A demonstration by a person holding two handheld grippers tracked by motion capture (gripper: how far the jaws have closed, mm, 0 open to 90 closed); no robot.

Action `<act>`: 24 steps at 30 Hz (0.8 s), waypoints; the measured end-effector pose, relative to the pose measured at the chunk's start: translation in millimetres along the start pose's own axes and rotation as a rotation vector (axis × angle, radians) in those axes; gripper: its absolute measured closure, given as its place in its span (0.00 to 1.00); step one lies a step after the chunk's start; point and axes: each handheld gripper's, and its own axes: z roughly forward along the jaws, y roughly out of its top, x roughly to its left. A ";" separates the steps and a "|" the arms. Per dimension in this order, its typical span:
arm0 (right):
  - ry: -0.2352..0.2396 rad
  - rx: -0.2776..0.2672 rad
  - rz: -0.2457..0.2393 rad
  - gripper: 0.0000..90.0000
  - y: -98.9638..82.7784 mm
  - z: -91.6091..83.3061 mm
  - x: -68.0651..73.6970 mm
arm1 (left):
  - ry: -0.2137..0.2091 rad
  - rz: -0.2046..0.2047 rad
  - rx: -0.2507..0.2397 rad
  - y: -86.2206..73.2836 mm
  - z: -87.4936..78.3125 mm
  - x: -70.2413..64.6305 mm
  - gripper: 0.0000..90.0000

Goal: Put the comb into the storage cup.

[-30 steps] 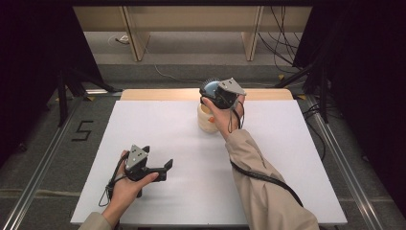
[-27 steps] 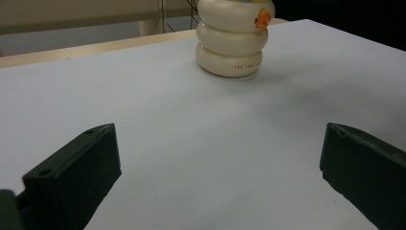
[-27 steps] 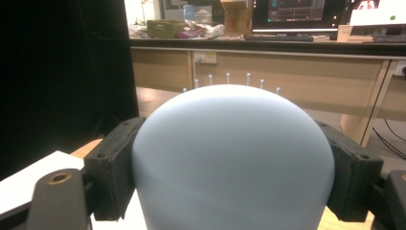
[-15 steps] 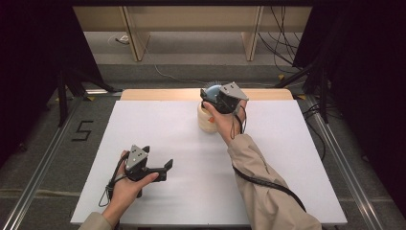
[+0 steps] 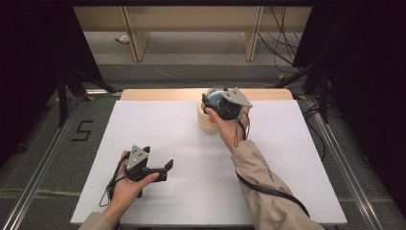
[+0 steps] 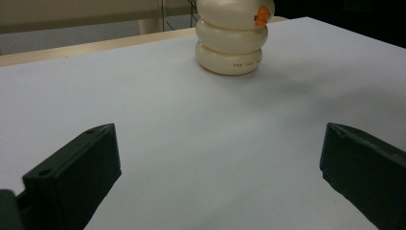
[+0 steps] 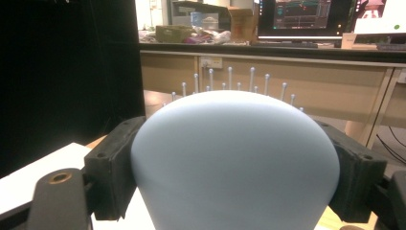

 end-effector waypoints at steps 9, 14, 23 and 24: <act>0.008 -0.006 0.002 0.22 -2.7 -5.7 -0.9 | 0.000 -0.001 0.001 -0.7 0.6 0.1 0.00; 0.028 -0.012 0.007 0.19 -1.7 -7.5 -2.7 | 0.000 -0.001 0.003 -1.2 1.1 0.3 0.00; 0.062 -0.009 0.014 0.13 2.0 -10.8 -4.7 | -0.001 -0.001 0.003 -1.1 1.2 -0.1 0.00; 0.069 -0.009 0.019 0.11 2.5 -11.5 -4.8 | -0.001 -0.002 0.003 -1.0 1.2 0.0 0.00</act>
